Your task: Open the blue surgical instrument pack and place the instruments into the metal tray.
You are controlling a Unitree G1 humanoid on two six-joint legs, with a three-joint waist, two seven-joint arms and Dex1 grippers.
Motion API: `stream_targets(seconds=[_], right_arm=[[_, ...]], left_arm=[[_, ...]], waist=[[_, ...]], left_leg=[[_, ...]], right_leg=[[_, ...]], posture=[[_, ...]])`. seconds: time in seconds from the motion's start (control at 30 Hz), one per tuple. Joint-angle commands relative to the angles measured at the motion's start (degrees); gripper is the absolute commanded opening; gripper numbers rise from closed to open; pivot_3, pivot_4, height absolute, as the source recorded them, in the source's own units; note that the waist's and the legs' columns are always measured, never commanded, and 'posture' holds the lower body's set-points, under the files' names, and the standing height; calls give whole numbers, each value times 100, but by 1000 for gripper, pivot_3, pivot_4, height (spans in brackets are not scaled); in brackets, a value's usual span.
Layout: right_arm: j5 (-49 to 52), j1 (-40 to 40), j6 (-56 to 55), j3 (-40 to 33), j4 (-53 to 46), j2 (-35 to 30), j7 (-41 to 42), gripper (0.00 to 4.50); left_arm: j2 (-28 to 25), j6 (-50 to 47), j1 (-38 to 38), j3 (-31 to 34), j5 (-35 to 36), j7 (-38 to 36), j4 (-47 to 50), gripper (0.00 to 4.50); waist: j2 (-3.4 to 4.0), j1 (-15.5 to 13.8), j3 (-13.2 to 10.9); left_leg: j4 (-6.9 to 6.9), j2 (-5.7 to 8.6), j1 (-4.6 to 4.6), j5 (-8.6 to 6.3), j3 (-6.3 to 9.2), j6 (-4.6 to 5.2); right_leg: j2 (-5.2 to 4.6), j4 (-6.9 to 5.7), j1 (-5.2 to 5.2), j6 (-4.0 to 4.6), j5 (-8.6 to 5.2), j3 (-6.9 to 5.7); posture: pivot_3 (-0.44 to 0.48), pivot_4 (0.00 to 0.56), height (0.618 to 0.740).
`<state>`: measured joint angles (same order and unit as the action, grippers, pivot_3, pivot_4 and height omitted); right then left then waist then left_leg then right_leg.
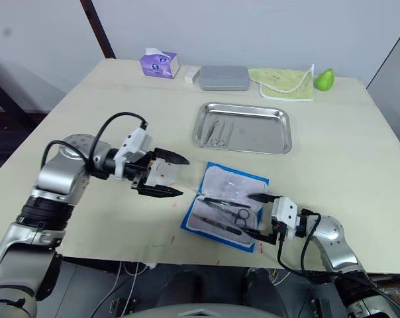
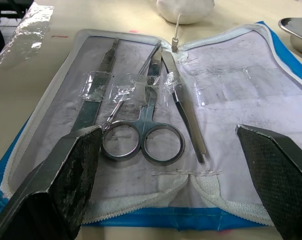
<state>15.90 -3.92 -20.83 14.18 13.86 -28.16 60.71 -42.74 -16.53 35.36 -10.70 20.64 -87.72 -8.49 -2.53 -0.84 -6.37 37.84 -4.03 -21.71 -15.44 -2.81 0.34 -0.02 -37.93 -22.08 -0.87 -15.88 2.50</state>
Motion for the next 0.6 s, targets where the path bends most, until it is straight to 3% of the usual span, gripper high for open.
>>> stream_targets(seconds=[0.03, 0.07, 0.1, 0.6], right_arm=[[-569, 425, 361, 157, 761, -123, -155, 4500], [-579, 441, 365, 165, 738, -120, -174, 4500], [-581, 455, 388, 171, 696, -113, -206, 4500], [-498, 607, 1067, 203, -287, -217, -514, 4500]], left_arm=[[268, 381, 274, -328, -319, -126, -274, 3451], [354, 495, 310, -387, -394, -121, -354, 2795], [425, 625, 347, -460, -478, -144, -443, 2548], [1309, 1488, 711, -1168, -1594, 201, -1465, 2548]], waist=[[-1, -5, 1], [-4, -4, 3], [-5, 0, 3], [34, 6, -28]], left_leg=[[2, 0, 1, 0, 0, 0], [4, 0, 2, 0, 1, 0], [5, 0, 2, 0, 2, 0], [4, 5, -6, 0, 6, 1]], right_leg=[[0, -1, 3, 0, 0, 0], [-1, -1, 5, 0, 0, 0], [-1, 0, 5, 0, 0, 0], [7, -3, -1, 0, 0, -2]], posture=[[0, 150, 736], [0, 150, 736], [0, 150, 736], [0, 150, 736]])
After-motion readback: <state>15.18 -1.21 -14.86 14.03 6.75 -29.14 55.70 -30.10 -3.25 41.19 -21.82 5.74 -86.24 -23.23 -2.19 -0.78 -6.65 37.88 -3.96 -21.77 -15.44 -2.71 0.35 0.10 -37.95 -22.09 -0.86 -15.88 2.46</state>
